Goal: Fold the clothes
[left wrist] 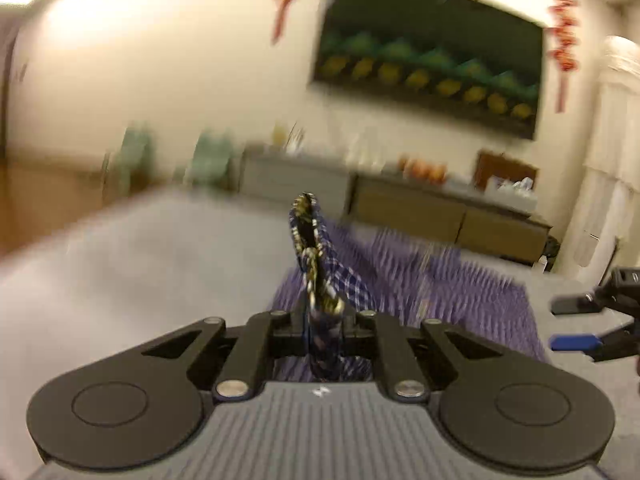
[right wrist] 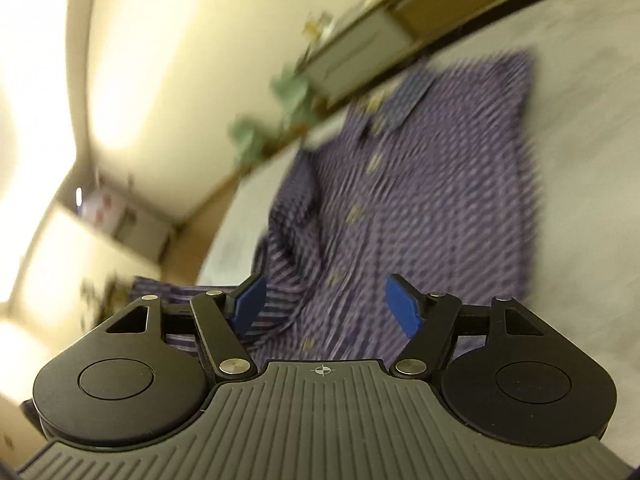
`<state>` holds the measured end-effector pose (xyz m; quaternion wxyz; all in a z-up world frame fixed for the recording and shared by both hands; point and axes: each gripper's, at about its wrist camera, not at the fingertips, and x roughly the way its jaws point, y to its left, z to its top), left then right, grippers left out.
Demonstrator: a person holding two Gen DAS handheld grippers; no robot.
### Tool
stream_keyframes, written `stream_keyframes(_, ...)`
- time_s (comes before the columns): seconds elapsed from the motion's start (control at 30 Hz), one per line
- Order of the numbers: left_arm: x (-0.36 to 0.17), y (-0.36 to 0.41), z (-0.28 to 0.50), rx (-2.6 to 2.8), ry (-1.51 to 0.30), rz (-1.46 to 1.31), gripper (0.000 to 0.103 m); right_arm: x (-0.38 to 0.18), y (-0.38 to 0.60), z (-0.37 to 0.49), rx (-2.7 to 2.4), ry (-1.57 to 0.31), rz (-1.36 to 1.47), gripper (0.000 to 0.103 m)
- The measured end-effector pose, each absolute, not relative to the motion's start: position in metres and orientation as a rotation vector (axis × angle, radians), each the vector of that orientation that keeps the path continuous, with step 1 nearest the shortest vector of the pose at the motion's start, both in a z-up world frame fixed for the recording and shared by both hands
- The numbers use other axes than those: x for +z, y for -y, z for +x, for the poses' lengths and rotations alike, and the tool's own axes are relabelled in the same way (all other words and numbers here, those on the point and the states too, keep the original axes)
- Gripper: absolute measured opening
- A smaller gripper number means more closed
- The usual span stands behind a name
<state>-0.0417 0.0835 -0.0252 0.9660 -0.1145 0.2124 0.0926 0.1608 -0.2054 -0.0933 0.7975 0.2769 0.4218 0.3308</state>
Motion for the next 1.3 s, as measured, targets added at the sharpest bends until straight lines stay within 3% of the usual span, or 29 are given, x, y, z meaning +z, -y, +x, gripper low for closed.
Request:
stream_keyframes(0.17,-0.022,-0.096,-0.06,0.182,-0.315,-0.264,0.011,-0.107,0.133,0.133,0.75,-0.966,0.441,0.072)
stream_keyframes(0.33,-0.011,-0.112,-0.11,0.287,-0.087,-0.297,0.012,-0.095,0.098,0.107,0.721,-0.867,0.3,0.082)
stream_keyframes(0.47,-0.044,-0.121,-0.119,0.313,-0.188,-0.405,0.013,-0.102,0.081,0.107,0.654,-0.855,0.253,0.085)
stream_keyframes(0.63,-0.061,-0.131,-0.123,0.296,-0.262,-0.501,0.03,-0.113,0.056,0.116,0.577,-0.879,0.211,0.085)
stream_keyframes(0.7,-0.064,-0.142,-0.126,0.287,-0.273,-0.541,0.047,-0.114,0.046,0.121,0.557,-0.879,0.208,0.085)
stream_keyframes(0.77,-0.069,-0.155,-0.128,0.286,-0.287,-0.575,0.05,-0.118,0.035,0.133,0.548,-0.881,0.216,0.084)
stream_keyframes(0.87,-0.079,-0.177,-0.129,0.28,-0.297,-0.627,0.049,-0.12,0.018,0.156,0.549,-0.906,0.282,0.083)
stream_keyframes(0.93,-0.084,-0.195,-0.123,0.251,-0.311,-0.687,0.048,-0.131,0.017,0.169,0.548,-0.964,0.419,0.077)
stream_keyframes(1.0,-0.087,-0.212,-0.116,0.201,-0.328,-0.763,0.031,-0.143,0.007,0.178,0.526,-1.002,0.477,0.071)
stream_keyframes(1.07,-0.088,-0.229,-0.111,0.15,-0.326,-0.839,0.025,-0.141,0.0,0.175,0.509,-0.997,0.464,0.067)
stream_keyframes(1.1,-0.088,-0.234,-0.111,0.138,-0.317,-0.859,0.019,-0.14,-0.003,0.173,0.501,-0.994,0.458,0.053)
stream_keyframes(1.17,-0.088,-0.244,-0.114,0.126,-0.297,-0.892,0.016,-0.136,-0.007,0.169,0.507,-0.975,0.464,0.038)
stream_keyframes(1.3,-0.091,-0.248,-0.12,0.172,-0.292,-0.916,0.016,-0.141,-0.007,0.161,0.52,-0.972,0.505,0.039)
